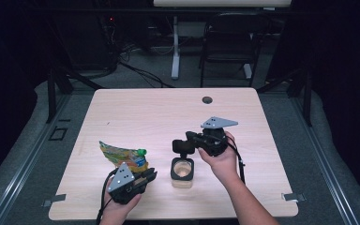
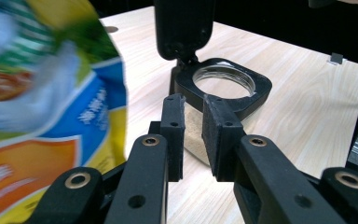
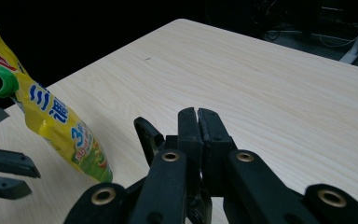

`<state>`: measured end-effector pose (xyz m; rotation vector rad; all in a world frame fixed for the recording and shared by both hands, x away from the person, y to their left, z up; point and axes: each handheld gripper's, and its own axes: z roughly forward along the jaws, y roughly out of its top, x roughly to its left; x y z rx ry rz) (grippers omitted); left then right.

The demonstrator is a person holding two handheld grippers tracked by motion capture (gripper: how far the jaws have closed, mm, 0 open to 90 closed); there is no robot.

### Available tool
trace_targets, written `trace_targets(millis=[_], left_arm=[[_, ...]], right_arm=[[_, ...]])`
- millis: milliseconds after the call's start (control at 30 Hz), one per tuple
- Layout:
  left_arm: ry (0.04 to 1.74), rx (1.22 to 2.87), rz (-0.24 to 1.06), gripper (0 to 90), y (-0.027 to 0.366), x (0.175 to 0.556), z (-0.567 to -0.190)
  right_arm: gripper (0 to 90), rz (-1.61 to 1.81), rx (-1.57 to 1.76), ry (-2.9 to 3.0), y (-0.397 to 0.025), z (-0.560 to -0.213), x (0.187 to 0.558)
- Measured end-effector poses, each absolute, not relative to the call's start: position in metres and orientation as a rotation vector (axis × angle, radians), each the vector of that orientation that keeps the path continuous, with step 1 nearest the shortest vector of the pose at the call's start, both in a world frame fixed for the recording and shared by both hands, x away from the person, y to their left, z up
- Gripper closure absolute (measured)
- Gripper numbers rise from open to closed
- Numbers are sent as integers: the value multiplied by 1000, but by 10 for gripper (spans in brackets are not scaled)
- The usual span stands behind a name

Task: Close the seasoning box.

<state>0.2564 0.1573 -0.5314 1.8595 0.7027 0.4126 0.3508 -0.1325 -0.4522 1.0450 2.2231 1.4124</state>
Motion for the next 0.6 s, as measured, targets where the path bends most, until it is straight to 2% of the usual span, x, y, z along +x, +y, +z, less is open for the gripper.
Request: trace_targets(millis=[300, 500, 600], left_arm=[[708, 1863, 375, 811, 142, 261, -545], [693, 1877, 349, 792, 134, 260, -550], [693, 1885, 350, 750, 132, 261, -551]], right_arm=[[878, 1417, 1044, 2224, -131, -452, 350], [877, 1422, 1039, 2219, -131, -452, 350], [877, 1424, 1042, 2221, -131, -452, 350]])
